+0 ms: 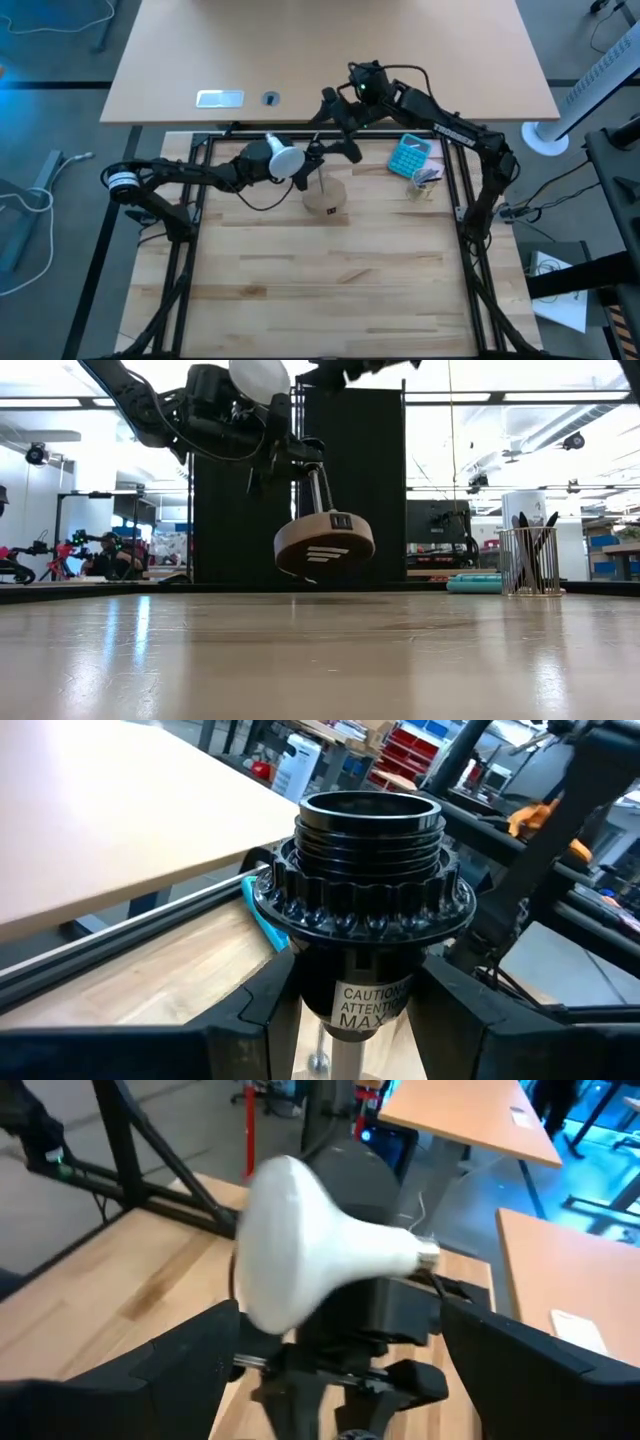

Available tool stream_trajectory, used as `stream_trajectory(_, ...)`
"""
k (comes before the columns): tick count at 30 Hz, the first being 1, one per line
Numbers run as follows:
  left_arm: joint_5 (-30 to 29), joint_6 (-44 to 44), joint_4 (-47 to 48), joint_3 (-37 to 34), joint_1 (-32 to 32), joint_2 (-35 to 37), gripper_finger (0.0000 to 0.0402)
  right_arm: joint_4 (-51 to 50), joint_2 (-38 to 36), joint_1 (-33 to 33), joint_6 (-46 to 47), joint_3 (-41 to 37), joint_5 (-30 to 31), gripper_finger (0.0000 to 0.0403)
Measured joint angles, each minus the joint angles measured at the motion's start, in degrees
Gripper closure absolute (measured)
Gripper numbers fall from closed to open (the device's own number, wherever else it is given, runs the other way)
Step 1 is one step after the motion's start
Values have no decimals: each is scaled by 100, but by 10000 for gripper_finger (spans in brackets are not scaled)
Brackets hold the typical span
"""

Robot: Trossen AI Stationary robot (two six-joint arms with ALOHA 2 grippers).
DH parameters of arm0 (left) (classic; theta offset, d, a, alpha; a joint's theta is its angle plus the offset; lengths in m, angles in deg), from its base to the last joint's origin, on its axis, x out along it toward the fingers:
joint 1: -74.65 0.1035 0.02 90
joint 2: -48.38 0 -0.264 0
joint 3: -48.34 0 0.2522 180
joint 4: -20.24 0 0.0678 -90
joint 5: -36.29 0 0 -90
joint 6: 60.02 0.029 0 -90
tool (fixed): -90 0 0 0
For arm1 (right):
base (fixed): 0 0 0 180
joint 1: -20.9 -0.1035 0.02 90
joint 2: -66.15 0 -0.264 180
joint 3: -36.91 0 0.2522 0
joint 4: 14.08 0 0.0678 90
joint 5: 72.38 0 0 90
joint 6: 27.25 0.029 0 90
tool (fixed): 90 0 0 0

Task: Screw lightbulb
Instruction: Insert the light bulb into the table lamp

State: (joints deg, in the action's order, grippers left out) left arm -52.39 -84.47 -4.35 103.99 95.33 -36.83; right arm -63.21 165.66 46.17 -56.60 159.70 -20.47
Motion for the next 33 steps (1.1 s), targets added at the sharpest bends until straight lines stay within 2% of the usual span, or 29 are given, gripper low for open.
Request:
stream_trajectory(10,-299,127,1,-2,-304,0,260,-879,-394,-469,-421,-63,613,64)
stream_trajectory(21,-382,103,46,-2,-438,0,260,-831,-523,-1314,-1315,-74,2523,64)
stream_trajectory(29,-378,103,136,-2,-515,2,260,-803,-648,-1383,-2833,-74,4335,64)
stream_trajectory(33,-378,122,134,-2,-528,2,260,-770,-555,-1305,-3908,-77,4418,64)
